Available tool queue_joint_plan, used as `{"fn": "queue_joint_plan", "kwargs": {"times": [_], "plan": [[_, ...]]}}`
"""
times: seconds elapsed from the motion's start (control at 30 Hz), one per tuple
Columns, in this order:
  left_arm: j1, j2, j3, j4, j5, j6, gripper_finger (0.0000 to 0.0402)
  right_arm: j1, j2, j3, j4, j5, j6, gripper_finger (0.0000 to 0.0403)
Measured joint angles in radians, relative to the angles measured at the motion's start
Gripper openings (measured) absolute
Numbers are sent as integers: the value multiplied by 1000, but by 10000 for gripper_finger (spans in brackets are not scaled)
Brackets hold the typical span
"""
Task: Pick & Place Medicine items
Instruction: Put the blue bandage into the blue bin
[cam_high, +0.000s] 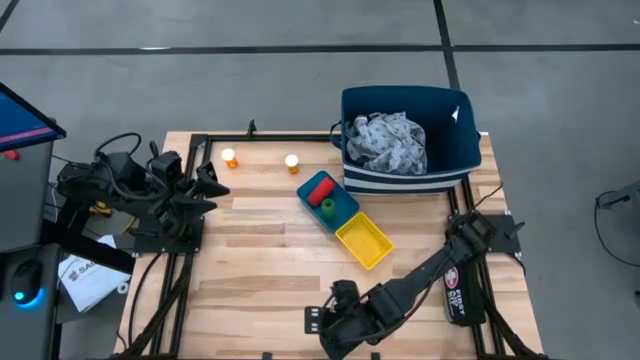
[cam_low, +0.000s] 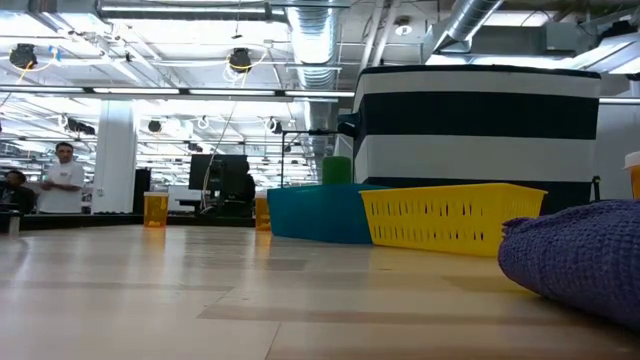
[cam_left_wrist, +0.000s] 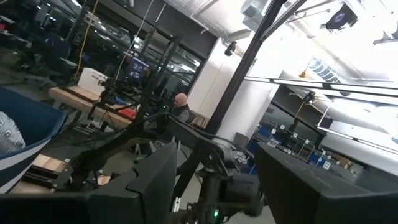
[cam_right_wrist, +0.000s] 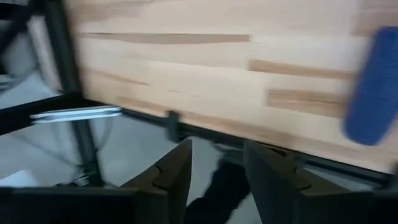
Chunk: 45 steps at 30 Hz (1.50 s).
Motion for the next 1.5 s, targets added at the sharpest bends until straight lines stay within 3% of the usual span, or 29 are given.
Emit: {"fn": "queue_joint_plan", "kwargs": {"times": [0.13,0.5,0.87,1.03,1.5], "plan": [[0,7,0,-5,-9,1,209,8,55,-1,-48,-124,9,143],[0,47,0,-11,-17,2,209,13,181,-2,-88,-289,21,159],[0,69,0,-11,-17,-3,209,14,182,-1,-189,-292,5,253],[0,69,0,-11,-17,-1,209,2,182,-15,-235,-291,3,255],[0,69,0,-11,-6,2,209,5,181,-139,-102,-305,33,230]]}}
